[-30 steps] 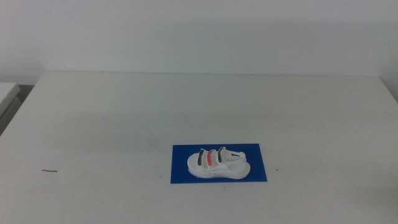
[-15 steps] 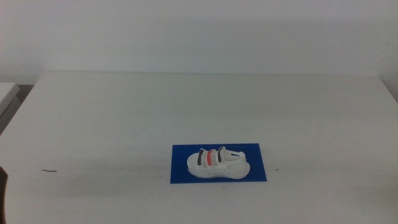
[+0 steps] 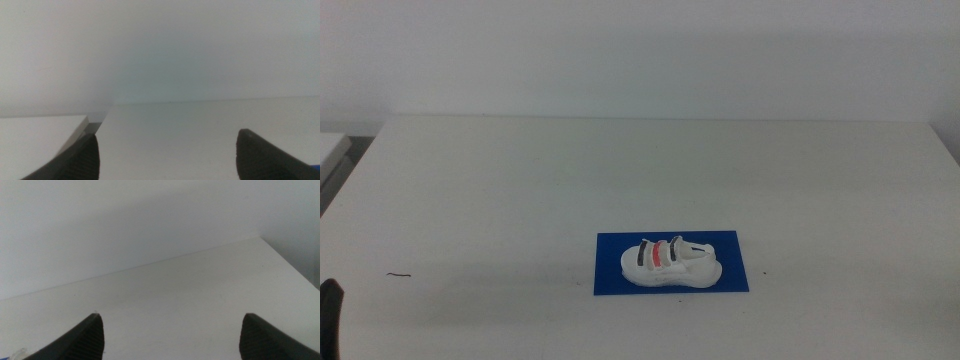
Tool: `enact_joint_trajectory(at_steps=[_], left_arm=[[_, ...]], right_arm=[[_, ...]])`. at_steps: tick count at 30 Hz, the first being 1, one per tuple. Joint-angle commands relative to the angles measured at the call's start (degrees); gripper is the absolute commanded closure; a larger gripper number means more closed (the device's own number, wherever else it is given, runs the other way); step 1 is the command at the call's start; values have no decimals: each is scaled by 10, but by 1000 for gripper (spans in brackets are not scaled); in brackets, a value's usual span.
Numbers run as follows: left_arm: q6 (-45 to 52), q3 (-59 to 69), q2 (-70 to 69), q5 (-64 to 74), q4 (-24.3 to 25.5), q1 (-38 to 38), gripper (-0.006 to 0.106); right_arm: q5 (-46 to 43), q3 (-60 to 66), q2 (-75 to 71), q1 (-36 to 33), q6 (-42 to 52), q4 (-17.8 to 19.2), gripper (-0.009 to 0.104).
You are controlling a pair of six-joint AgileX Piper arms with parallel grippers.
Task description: Use one arm to grab the shoe from the table and place it on the mat.
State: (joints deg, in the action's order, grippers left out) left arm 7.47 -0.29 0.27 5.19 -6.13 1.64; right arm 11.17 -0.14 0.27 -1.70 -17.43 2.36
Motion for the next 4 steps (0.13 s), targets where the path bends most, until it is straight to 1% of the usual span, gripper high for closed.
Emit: enact_joint_trajectory(at_steps=[1, 4], left_arm=[[-1, 3, -3, -2, 1, 0, 7], [-1, 3, -3, -2, -4, 0, 7]], right_arm=[[-5, 1, -3, -1, 2, 4, 16], [-5, 1, -3, -1, 2, 4, 16]])
